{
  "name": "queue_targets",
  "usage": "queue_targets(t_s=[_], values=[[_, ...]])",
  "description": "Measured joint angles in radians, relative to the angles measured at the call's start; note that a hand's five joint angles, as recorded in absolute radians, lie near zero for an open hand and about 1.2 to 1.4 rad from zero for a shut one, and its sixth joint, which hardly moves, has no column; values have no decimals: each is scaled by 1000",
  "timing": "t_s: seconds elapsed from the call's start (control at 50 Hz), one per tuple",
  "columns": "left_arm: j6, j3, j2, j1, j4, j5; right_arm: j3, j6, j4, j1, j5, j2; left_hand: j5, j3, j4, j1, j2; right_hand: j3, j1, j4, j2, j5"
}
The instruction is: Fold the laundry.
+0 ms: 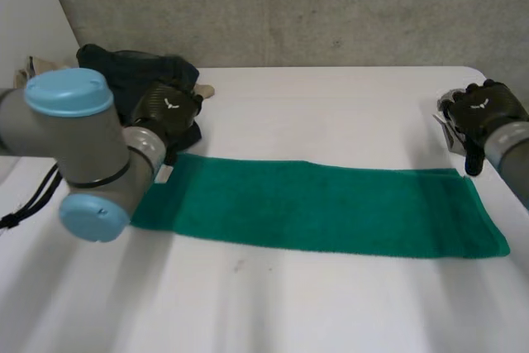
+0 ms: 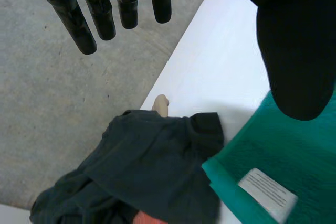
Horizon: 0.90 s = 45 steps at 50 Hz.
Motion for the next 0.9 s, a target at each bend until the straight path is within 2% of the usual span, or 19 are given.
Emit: queue_targets(t_s=[0.08, 0.18, 0.26, 0.34, 0.44, 0.52, 0.54, 0.72, 0.8, 0.86, 0.9], values=[[-47, -116, 89, 8, 13, 13, 168, 18, 68, -60, -84, -123, 0, 0, 0, 0, 0, 1, 0, 1, 1, 1], [-77, -228, 162, 11, 50, 41, 351, 20, 110, -148, -174, -196, 0, 0, 0, 0, 0, 114, 97, 115, 112, 102], [-83, -279, 186, 11, 83, 58, 458, 18, 61, -200, -218, -209, 0, 0, 0, 0, 0, 188, 172, 191, 188, 180], [-83, -312, 193, 11, 112, 67, 559, 17, -77, -252, -248, -201, 0, 0, 0, 0, 0, 304, 288, 306, 302, 291], [-82, -319, 191, 11, 120, 68, 587, 12, -178, -273, -251, -150, 0, 0, 0, 0, 0, 416, 401, 412, 417, 395], [-81, -319, 189, 11, 120, 67, 574, 7, -222, -284, -243, -86, 0, 0, 0, 0, 0, 889, 861, 894, 900, 875], [-81, -320, 189, 11, 120, 67, 570, 6, -232, -288, -242, -72, 0, 0, 0, 0, 0, 939, 885, 946, 952, 917], [-85, -341, 229, 16, 119, 66, 517, -77, -339, -423, -202, -68, 0, 0, 0, 0, 0, 984, 885, 995, 977, 935], [-92, -367, 273, 29, 118, 66, 463, -187, -348, -511, -173, -90, 0, 0, 0, 0, 0, 984, 885, 995, 977, 940], [-98, -390, 305, 38, 118, 68, 429, -247, -345, -522, -151, -101, 0, 0, 0, 0, 0, 984, 885, 995, 977, 941], [-101, -402, 321, 43, 118, 69, 411, -265, -347, -488, -146, -109, 0, 0, 0, 0, 0, 984, 885, 996, 977, 941]])
